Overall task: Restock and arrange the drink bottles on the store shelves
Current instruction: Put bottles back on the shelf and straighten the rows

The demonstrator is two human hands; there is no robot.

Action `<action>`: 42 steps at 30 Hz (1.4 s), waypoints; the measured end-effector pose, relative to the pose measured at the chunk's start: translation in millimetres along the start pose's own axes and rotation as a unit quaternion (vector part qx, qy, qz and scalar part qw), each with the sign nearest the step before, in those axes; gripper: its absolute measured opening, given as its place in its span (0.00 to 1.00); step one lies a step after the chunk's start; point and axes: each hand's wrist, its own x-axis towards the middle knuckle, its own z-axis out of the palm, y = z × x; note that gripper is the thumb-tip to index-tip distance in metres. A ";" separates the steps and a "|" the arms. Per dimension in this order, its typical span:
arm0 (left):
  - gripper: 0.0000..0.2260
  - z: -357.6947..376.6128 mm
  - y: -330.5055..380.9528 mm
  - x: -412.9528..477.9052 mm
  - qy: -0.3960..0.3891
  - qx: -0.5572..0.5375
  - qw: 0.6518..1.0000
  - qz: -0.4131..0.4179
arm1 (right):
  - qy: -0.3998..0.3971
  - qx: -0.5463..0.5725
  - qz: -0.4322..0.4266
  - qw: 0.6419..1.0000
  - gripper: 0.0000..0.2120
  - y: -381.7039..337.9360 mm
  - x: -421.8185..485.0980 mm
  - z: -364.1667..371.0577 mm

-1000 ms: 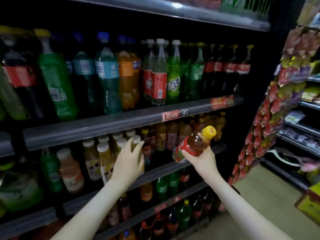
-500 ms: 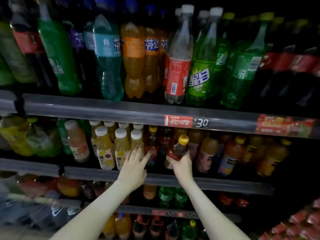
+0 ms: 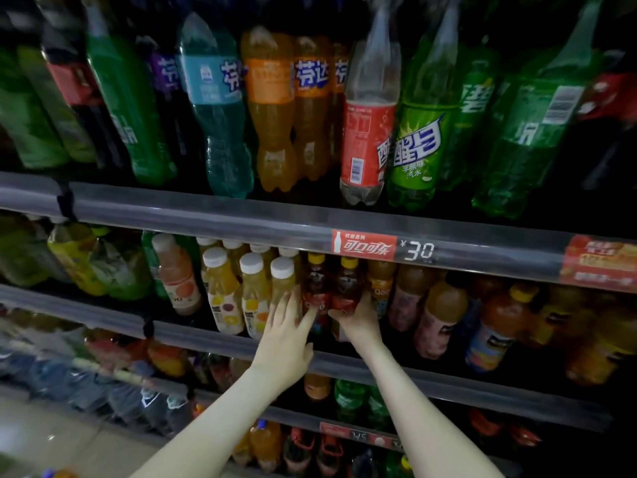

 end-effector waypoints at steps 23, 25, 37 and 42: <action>0.32 -184.6 -94.3 68.5 0.301 -0.156 0.940 0.023 | 0.149 -0.220 -0.274 0.924 0.17 -159.2 -135.7 -23.7; 0.38 -195.7 -107.3 77.1 0.246 -0.213 0.946 -0.018 | 0.160 -0.224 -0.285 0.918 0.19 -175.9 -136.5 -19.8; 0.52 -201.9 -123.7 101.4 0.141 -0.246 0.959 -0.029 | 0.186 -0.239 -0.246 0.921 0.21 -227.3 -124.0 0.1; 0.52 -204.7 -135.5 106.8 0.084 -0.300 0.950 0.014 | 0.186 -0.253 -0.231 0.921 0.25 -246.5 -107.3 8.7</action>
